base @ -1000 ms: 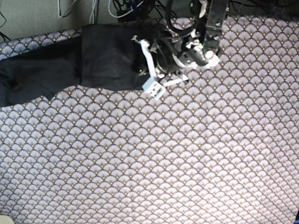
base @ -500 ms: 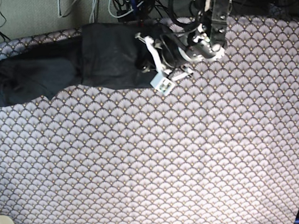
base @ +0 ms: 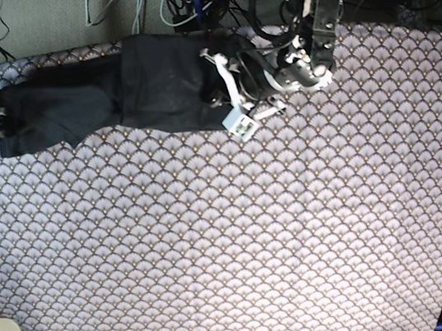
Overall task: Fold the T-shirt properly
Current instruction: 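Grasp the other strip end with the right gripper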
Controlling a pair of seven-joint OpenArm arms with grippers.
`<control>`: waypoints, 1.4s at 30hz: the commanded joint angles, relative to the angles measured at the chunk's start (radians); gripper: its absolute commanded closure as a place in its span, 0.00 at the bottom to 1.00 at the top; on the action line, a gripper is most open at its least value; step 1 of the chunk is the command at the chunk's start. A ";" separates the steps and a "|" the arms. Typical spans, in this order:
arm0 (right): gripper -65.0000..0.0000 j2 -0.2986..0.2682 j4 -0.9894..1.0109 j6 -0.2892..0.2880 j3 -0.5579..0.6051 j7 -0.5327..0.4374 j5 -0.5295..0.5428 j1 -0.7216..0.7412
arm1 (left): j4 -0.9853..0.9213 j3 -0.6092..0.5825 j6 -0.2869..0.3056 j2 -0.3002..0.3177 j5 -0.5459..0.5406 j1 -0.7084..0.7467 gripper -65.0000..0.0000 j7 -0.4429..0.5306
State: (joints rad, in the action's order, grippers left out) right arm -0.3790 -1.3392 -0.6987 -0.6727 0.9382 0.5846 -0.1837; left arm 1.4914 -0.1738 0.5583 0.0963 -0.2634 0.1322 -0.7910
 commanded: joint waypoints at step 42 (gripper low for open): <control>1.00 0.090 -0.618 0.001 0.130 -0.040 0.039 -0.219 | 0.143 0.070 -0.016 -0.034 0.080 -0.035 1.00 -0.118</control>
State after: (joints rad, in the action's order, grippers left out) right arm -0.2768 -1.9446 -0.6941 -0.5381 0.9157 0.6067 -0.4030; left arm 1.6196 -0.1059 0.5426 0.0631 -0.1696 0.1085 -0.9234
